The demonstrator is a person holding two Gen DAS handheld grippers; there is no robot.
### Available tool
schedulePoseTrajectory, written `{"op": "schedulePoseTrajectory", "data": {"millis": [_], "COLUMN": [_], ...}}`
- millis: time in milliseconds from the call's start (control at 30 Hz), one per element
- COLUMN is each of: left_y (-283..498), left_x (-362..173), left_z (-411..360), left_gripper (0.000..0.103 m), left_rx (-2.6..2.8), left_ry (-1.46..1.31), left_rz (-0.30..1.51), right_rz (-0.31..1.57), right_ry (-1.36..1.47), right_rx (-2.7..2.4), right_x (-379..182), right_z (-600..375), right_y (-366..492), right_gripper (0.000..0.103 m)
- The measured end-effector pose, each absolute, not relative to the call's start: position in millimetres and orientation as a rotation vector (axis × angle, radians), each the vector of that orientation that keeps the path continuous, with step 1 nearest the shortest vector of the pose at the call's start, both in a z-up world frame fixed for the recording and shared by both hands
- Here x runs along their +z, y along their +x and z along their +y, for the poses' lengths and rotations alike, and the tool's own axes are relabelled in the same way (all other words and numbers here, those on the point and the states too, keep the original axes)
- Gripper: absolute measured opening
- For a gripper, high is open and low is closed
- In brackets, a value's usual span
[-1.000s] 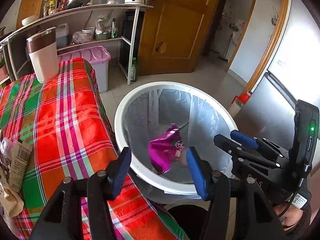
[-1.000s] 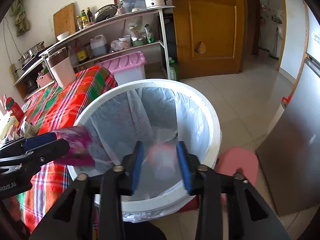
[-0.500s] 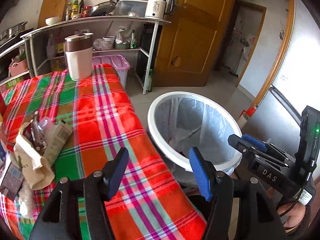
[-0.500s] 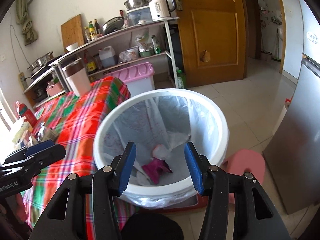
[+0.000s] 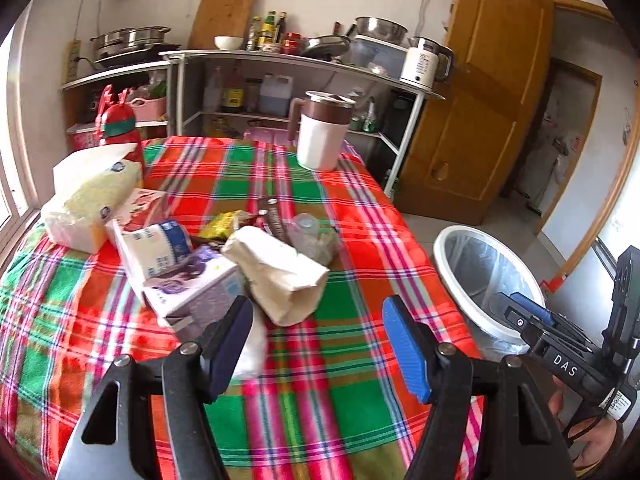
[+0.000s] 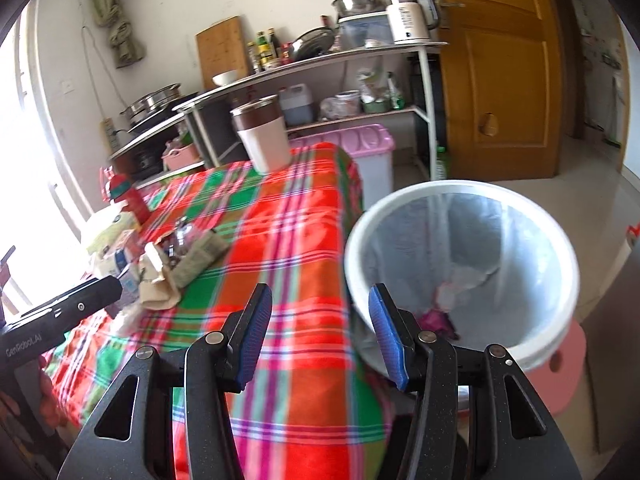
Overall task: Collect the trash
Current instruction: 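Move both open tools back toward the items on the table, then grasp the white yogurt cup with the left tool while the right tool grasps the crumpled white paper bag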
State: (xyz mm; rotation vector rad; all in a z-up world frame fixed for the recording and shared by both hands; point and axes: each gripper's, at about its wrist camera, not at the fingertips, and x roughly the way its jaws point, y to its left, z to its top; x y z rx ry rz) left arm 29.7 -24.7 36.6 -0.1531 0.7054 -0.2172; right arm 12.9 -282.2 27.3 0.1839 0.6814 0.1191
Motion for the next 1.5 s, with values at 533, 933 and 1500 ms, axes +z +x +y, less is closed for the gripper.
{"op": "schedulePoseTrajectory", "data": {"millis": [533,933,1500], "left_y": [44.0,89.0,126.5], "left_x": [15.3,3.1,-17.7], "left_z": [80.4,100.5,100.0], "left_gripper": [0.075,0.077,0.078], "left_rx": [-0.014,-0.065,-0.134], "left_ry": [-0.270,-0.254,-0.282], "left_rz": [0.737,0.807,0.868], "right_rz": [0.728,0.774,0.819], "right_ry": [0.104,0.066,0.044], "right_rx": [0.343,0.439,0.441], "right_x": [23.0,17.7,4.1], "right_z": [-183.3,-140.1,-128.1], "right_y": [53.5,92.8,102.3], "right_gripper": [0.051,0.051,0.027]}}
